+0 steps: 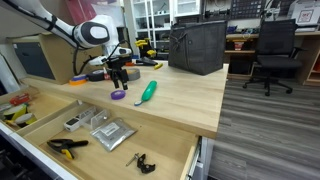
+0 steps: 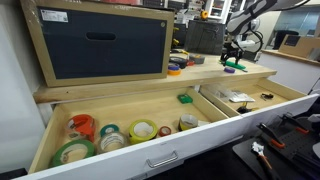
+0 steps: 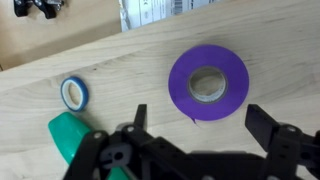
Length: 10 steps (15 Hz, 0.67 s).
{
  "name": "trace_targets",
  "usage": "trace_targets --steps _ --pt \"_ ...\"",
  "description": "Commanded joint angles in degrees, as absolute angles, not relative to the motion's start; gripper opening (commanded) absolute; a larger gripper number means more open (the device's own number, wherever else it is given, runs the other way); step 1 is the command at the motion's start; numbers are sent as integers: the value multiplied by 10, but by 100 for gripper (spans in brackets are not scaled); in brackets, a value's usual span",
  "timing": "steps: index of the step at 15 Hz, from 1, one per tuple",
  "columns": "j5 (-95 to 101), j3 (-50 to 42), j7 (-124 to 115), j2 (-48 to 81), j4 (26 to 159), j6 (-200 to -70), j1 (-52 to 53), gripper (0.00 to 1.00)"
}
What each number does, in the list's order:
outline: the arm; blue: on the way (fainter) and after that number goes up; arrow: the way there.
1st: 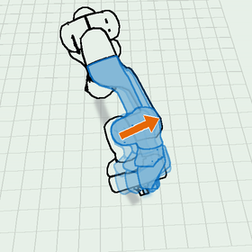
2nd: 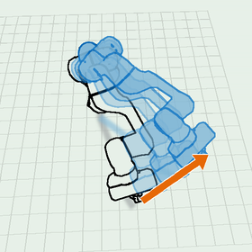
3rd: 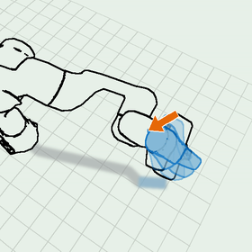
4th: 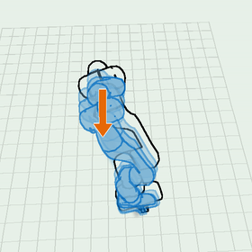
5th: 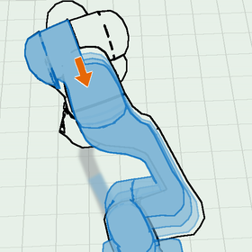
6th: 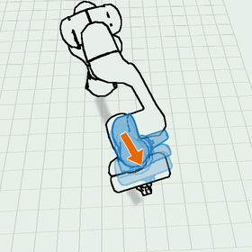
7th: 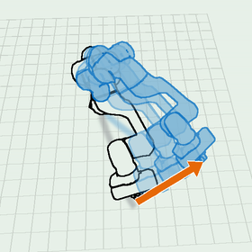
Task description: Put the purple masking tape in the open drawer.
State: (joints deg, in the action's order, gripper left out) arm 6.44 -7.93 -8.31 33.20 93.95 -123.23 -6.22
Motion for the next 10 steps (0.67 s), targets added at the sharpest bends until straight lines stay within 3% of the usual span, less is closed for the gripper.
trace_targets --steps 1,10 --pt "60 -81 -70 336 913 -1200 -67 100" --pt "58 -86 -46 342 900 -1114 -100 100"
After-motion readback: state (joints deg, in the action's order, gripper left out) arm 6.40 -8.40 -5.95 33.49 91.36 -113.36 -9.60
